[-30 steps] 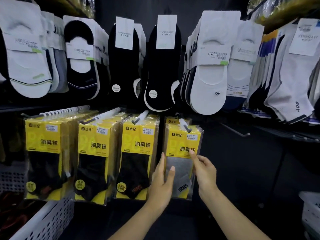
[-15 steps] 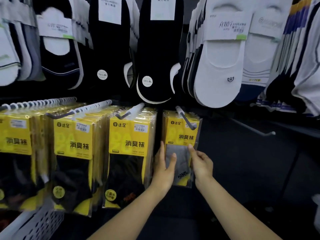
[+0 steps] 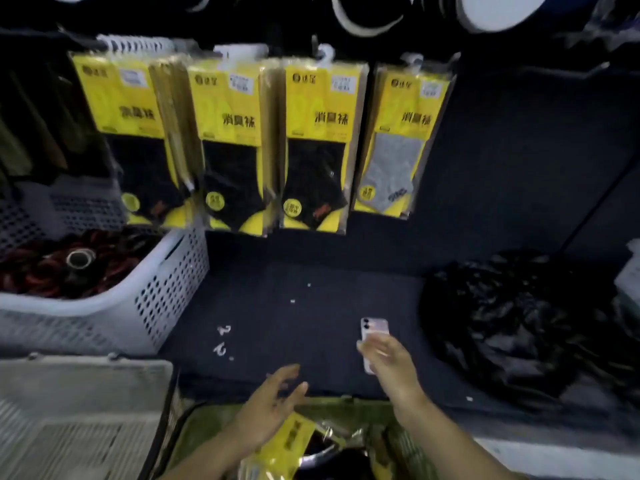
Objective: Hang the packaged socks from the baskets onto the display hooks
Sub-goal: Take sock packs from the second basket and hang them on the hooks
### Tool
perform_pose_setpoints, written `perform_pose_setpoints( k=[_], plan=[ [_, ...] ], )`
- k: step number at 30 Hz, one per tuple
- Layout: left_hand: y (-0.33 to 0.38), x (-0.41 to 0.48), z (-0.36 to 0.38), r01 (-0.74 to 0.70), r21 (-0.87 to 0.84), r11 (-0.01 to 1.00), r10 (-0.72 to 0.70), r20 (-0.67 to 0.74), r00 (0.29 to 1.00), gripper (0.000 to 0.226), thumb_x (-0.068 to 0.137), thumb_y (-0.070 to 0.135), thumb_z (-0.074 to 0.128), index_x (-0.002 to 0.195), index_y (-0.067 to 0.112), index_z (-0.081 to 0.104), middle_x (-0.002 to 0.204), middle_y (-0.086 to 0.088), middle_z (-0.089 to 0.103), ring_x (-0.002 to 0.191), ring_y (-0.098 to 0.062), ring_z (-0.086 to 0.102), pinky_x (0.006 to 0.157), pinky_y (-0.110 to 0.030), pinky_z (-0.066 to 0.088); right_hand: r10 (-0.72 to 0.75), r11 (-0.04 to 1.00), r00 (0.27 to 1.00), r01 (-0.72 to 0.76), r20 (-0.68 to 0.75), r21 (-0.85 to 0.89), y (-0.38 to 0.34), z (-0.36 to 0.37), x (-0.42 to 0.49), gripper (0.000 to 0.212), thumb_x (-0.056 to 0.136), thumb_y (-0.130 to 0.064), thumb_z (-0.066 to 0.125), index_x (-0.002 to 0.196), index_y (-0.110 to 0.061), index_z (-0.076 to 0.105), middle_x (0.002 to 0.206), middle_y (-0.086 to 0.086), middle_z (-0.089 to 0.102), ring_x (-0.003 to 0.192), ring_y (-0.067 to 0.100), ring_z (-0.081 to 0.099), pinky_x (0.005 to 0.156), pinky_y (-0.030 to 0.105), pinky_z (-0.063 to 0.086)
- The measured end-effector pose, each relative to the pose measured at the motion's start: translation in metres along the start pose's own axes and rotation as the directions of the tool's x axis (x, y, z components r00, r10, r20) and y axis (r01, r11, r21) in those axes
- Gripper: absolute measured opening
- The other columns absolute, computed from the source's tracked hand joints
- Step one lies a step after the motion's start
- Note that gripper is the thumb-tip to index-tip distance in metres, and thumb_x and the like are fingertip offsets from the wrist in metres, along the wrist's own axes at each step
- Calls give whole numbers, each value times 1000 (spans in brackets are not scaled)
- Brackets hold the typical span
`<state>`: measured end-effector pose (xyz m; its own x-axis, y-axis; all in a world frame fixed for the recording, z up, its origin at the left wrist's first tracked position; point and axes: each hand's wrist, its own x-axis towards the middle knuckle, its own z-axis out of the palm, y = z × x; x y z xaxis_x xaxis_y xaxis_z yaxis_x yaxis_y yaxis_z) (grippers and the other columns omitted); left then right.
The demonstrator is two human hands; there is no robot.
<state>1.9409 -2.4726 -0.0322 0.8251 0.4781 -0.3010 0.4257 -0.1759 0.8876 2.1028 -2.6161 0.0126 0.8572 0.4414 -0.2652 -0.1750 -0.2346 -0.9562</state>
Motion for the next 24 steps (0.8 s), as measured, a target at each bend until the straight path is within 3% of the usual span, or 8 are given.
perform_pose_setpoints(
  k=[2,5,9,12,16,19,22,24],
  plan=[
    [-50,-32,-9,85,109,990,-91,50,995,35,93,36,56,126,27,52,127,8,56,120,-10,53,99,-18,41,106,982,979,-75,174,-173,51,16,-26,10,84,-11,71,90,-12,62,95,8,65,93,20,62,69,15,45],
    [-98,-70,-22,168,186,968,-193,122,974,23,95,34,54,117,31,55,121,8,60,116,-6,56,85,-4,40,296,885,857,-81,422,-458,115,33,-59,13,84,-18,72,82,-21,59,94,2,63,96,16,59,79,18,44],
    [-132,-94,-29,209,462,862,-348,238,907,46,92,50,51,129,22,53,130,4,58,109,-5,52,86,-15,41,431,753,708,61,560,-655,151,41,-84,37,82,-29,74,110,-12,57,111,2,59,102,12,55,94,28,45],
    [-144,-106,-20,270,449,852,-436,321,841,56,90,54,53,134,21,46,135,-1,52,112,-10,50,95,-25,43,529,580,640,207,557,-788,163,37,-95,59,80,-38,74,127,-12,51,128,3,56,113,15,54,98,27,44],
    [-148,-116,-9,339,378,862,-458,293,839,62,84,32,71,134,18,38,132,-6,53,110,-14,54,93,-30,50,489,457,669,350,560,-818,169,37,-103,65,75,-38,78,128,-15,49,130,3,52,116,19,53,94,28,45],
    [-147,-115,-10,372,326,869,-468,296,833,64,79,33,75,132,15,43,132,-6,53,109,-17,54,89,-27,49,516,445,651,352,557,-824,167,36,-101,60,72,-41,79,120,-20,51,124,1,54,111,19,53,90,31,45],
    [-137,-114,-15,333,350,876,-456,372,809,28,79,47,71,95,26,62,98,2,64,92,-14,60,72,-20,44,492,465,634,388,597,-796,163,36,-98,53,70,-46,80,108,-22,52,117,-1,48,107,18,51,88,32,45],
    [-125,-112,-18,305,303,903,-413,417,809,23,80,51,68,91,33,60,95,7,61,92,-12,60,78,-24,47,484,512,604,392,634,-764,161,39,-97,53,69,-49,79,103,-23,50,115,-3,45,105,16,49,87,31,44]
  ],
)
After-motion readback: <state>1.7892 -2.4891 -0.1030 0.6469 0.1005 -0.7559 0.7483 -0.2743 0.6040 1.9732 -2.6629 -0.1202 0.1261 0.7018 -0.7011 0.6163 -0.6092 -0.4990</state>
